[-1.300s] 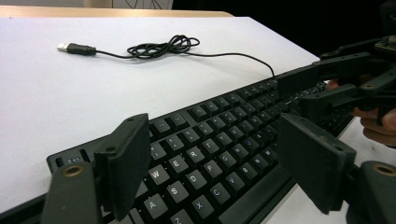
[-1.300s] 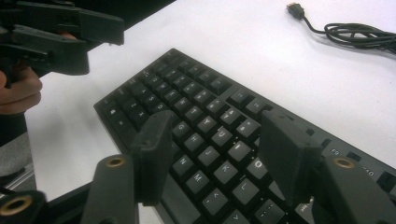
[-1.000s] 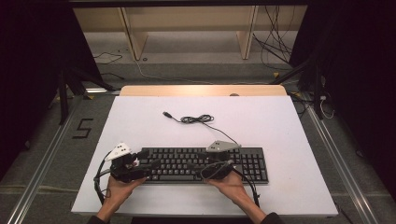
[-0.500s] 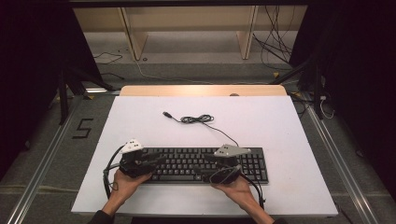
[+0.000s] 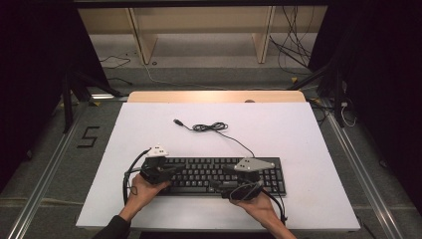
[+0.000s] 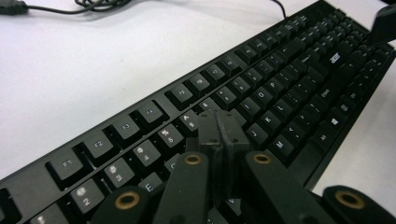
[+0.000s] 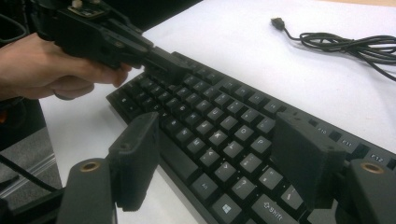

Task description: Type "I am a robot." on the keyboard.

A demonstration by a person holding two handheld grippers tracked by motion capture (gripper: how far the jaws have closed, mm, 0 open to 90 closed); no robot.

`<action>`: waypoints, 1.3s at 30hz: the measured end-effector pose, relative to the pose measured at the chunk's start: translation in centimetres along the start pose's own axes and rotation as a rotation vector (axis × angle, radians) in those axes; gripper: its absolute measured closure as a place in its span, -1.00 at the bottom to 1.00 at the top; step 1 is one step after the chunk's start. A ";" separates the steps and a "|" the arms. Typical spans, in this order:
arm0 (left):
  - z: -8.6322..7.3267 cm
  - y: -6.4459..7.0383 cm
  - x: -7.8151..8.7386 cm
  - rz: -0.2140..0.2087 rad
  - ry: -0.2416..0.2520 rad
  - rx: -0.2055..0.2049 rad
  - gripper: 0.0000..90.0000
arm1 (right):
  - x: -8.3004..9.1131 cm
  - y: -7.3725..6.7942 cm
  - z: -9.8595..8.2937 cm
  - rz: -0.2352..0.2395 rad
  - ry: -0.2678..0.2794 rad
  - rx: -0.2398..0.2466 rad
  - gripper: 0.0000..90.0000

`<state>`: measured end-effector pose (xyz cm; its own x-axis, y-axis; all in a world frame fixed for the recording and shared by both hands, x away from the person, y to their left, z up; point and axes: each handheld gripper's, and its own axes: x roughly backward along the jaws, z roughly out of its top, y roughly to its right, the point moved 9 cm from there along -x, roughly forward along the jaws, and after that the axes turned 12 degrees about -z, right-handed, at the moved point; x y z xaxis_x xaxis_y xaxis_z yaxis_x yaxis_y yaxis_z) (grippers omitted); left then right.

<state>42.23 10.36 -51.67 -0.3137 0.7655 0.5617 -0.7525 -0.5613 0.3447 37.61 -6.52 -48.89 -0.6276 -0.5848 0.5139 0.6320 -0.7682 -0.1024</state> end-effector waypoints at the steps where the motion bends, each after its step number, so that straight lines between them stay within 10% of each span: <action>1: -0.1 -0.1 -0.2 0.002 -0.009 0.000 0.97 | 0.0 0.0 0.0 0.000 0.001 0.000 -0.26; 27: -1.0 -1.2 -1.9 0.043 -0.079 -0.002 0.98 | 0.0 -0.4 -0.2 0.007 -0.006 0.012 -0.27; 39: 0.2 -0.8 0.3 0.029 0.027 0.001 0.80 | -0.1 -0.2 -0.2 0.003 -0.005 0.009 -0.27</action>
<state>42.83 10.96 -51.58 -0.3510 0.7573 0.5507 -0.7421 -0.5836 0.3296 37.46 -6.39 -49.10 -0.6236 -0.5859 0.5175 0.6380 -0.7640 -0.0961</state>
